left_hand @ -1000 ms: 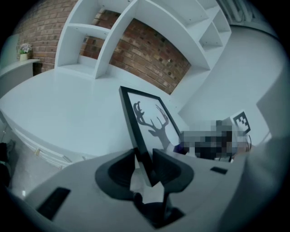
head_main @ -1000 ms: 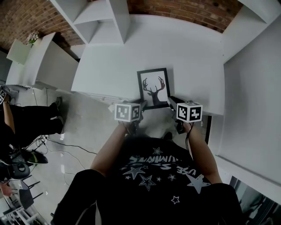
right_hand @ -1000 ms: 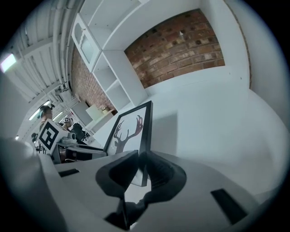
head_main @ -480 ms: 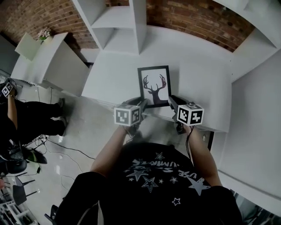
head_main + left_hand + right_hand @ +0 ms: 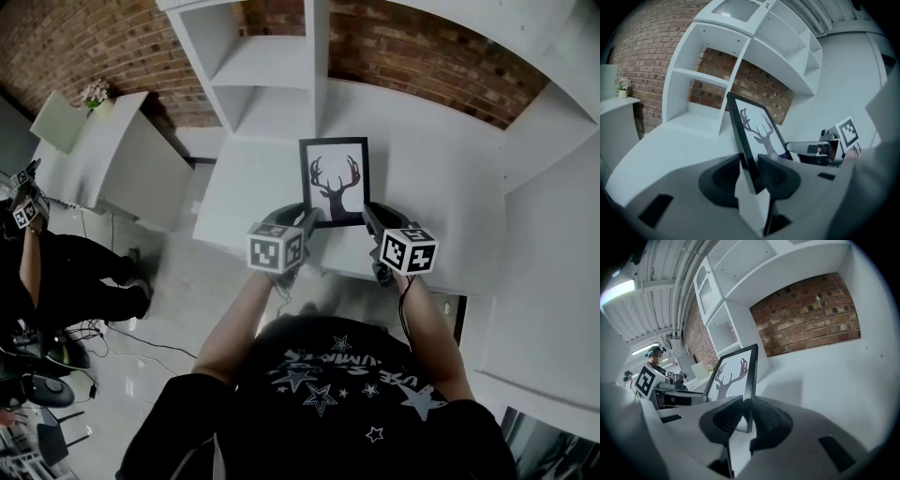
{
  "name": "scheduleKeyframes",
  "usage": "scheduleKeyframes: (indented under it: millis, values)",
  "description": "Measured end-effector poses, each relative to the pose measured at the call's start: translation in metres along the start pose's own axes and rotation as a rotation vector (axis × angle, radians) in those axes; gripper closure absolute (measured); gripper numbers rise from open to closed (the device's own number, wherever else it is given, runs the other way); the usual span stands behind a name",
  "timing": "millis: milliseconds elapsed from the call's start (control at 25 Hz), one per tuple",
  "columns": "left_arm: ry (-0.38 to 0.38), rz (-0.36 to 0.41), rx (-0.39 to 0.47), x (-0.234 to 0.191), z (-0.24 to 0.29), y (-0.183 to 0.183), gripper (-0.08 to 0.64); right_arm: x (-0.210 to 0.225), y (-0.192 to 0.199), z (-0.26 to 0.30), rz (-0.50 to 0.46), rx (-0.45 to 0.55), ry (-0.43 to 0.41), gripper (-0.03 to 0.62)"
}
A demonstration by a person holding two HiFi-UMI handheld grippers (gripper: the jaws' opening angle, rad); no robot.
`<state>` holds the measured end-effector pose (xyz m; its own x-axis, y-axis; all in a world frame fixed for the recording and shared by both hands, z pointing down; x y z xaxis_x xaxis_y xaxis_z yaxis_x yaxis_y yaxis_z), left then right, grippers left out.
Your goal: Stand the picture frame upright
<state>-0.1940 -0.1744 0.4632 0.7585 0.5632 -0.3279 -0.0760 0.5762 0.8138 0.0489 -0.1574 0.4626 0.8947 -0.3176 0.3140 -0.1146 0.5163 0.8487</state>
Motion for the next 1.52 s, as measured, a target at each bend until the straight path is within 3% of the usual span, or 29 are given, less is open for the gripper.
scheduleKeyframes:
  millis: [480, 840, 1520]
  values:
    - [0.036, 0.066, 0.004, -0.059, 0.016, -0.042, 0.431, -0.020, -0.020, 0.049, 0.030, 0.075, 0.068, 0.528]
    - [-0.010, 0.063, 0.022, -0.087, 0.038, -0.063, 0.431, -0.011, -0.039, 0.089, 0.024, 0.077, 0.042, 0.528]
    - [-0.107, 0.046, -0.019, -0.122, 0.075, -0.062, 0.433, 0.009, -0.034, 0.138, -0.012, 0.015, -0.009, 0.549]
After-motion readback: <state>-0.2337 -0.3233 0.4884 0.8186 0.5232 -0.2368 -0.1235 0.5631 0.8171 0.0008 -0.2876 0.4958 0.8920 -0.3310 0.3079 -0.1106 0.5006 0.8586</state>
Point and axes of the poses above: the fingertips, and each gripper's own axes: z forward along the fingers, x to its right, y out of its underside, the point moved 10 cm from there along -z, backward along the fingers, and after that the axes turned 3 degrees about y, right-handed, at the moved point
